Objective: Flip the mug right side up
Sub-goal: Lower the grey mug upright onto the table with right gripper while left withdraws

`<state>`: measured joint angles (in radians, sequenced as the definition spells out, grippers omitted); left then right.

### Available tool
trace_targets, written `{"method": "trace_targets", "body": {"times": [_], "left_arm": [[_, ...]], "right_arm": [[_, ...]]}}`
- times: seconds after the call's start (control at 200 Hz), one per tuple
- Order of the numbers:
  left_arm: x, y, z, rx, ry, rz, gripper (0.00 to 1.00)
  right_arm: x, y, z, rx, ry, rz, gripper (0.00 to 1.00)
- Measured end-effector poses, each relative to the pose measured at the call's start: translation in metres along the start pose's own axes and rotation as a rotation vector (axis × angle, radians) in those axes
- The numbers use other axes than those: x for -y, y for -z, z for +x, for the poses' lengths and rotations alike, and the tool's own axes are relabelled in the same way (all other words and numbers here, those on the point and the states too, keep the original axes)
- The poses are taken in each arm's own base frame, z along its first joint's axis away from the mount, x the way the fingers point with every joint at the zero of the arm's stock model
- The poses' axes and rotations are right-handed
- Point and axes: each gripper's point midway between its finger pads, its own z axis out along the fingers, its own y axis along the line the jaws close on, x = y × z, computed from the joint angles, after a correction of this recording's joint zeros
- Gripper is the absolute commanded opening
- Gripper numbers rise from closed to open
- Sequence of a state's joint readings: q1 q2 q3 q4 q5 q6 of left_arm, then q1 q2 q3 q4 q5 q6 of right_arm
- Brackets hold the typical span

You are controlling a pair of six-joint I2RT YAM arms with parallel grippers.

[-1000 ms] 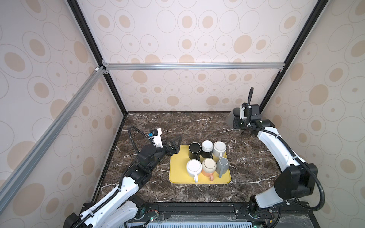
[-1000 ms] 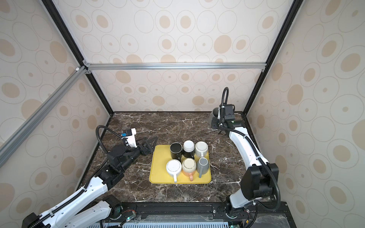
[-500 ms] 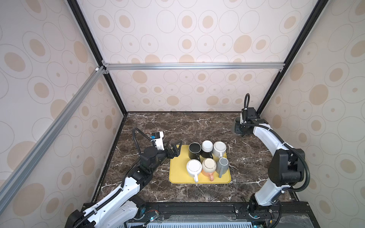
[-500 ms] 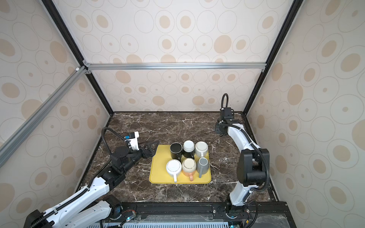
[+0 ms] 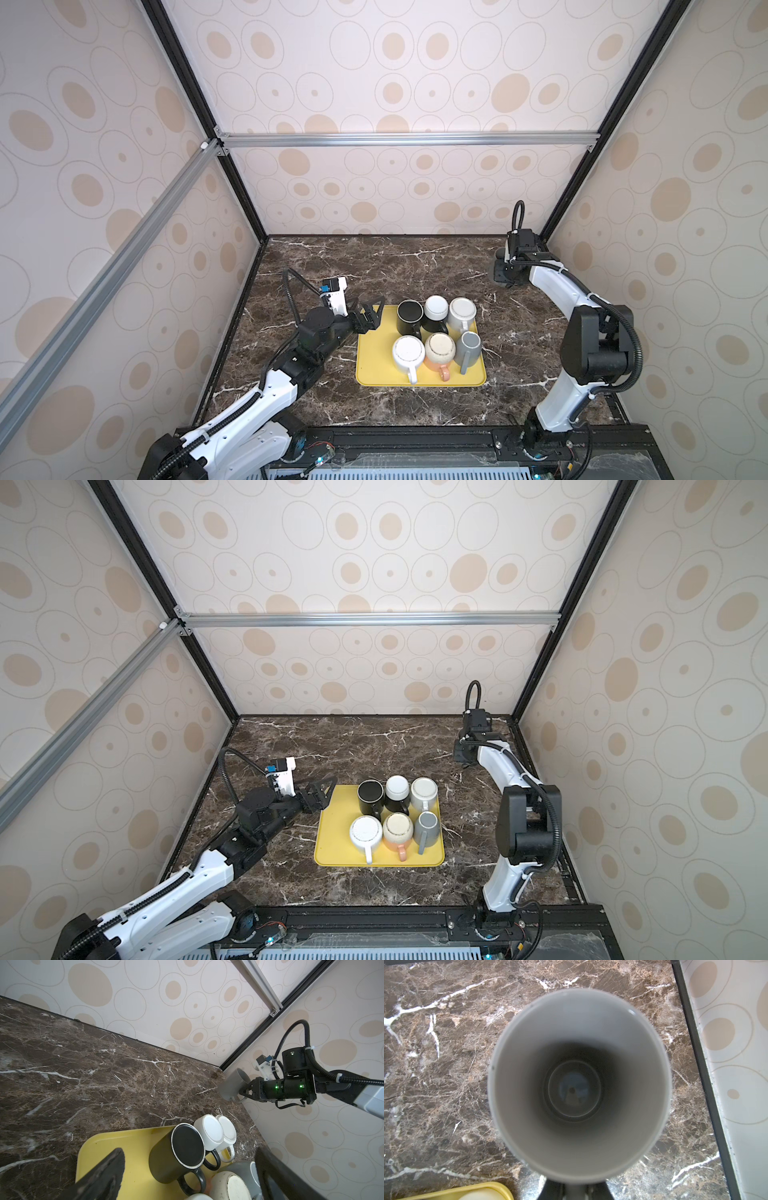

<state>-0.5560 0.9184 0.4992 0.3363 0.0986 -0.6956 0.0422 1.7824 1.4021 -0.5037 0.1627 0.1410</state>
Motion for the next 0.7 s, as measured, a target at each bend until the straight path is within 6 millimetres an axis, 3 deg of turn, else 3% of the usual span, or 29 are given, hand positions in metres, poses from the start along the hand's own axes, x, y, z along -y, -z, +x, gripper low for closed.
{"method": "trace_targets", "body": {"times": [0.7], "left_arm": [[-0.001, -0.009, 0.015, -0.037, 0.045, 0.024, 0.98]], "right_arm": [[0.006, -0.024, 0.017, -0.046, 0.025, 0.025, 0.0]]}}
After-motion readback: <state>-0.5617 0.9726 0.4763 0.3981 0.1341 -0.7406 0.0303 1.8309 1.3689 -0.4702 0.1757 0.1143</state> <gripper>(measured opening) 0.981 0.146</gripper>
